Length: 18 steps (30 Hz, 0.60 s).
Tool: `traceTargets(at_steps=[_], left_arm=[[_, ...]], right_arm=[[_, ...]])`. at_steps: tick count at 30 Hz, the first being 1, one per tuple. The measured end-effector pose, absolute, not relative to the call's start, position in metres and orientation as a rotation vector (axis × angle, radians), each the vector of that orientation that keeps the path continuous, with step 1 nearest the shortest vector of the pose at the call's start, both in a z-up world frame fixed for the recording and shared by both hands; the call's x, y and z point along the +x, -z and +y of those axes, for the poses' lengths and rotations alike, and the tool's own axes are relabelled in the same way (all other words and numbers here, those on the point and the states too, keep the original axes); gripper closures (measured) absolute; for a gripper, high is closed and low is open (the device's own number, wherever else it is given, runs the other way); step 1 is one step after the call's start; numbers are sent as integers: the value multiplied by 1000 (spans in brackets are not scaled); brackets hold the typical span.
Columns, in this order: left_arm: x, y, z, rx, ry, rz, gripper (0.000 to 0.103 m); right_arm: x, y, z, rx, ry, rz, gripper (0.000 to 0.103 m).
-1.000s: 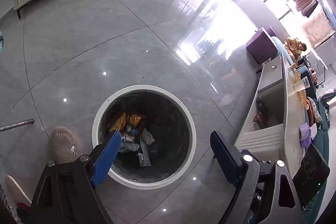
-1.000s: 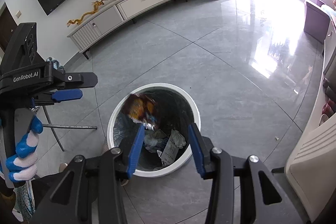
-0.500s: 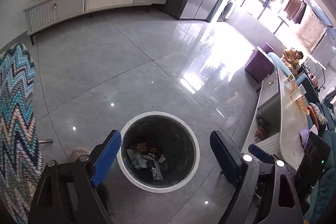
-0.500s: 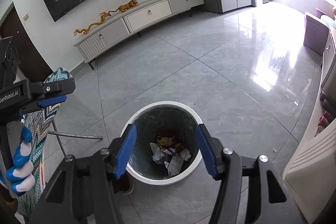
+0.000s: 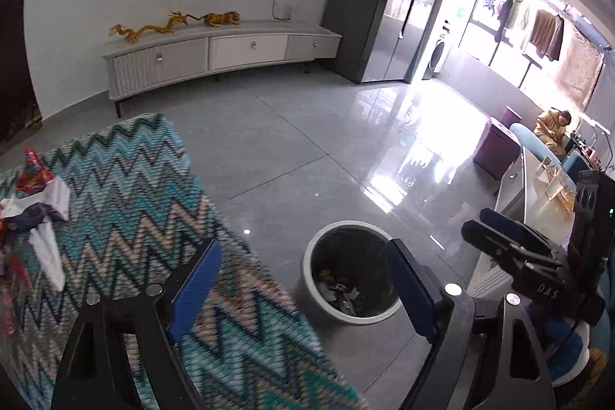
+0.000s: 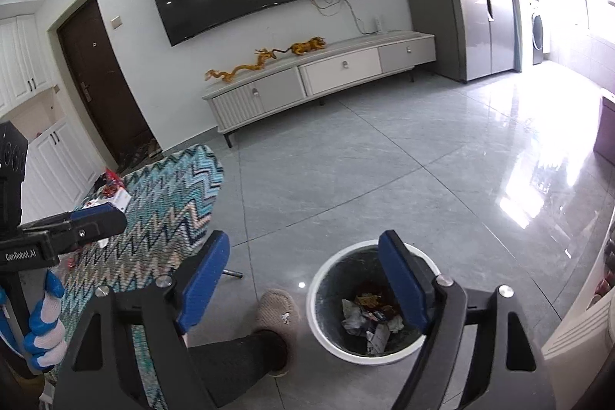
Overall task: Collect trash
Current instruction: 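Move both open tools back toward the wrapper pile on the rug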
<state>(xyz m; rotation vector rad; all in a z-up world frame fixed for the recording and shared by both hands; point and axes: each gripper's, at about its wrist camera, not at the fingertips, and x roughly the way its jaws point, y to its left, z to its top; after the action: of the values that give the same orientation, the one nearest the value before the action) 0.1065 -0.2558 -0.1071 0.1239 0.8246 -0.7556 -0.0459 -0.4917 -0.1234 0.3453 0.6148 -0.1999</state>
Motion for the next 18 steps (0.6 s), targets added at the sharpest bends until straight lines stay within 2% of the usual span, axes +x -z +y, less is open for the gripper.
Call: traceTargets(at_steps=[10, 18], left_arm=[[129, 114, -85, 71, 514, 791, 18], [173, 147, 20, 8, 338, 825, 19]], right_arm=[[17, 81, -372, 245, -28, 659, 24], [86, 90, -294, 185, -193, 744, 26]])
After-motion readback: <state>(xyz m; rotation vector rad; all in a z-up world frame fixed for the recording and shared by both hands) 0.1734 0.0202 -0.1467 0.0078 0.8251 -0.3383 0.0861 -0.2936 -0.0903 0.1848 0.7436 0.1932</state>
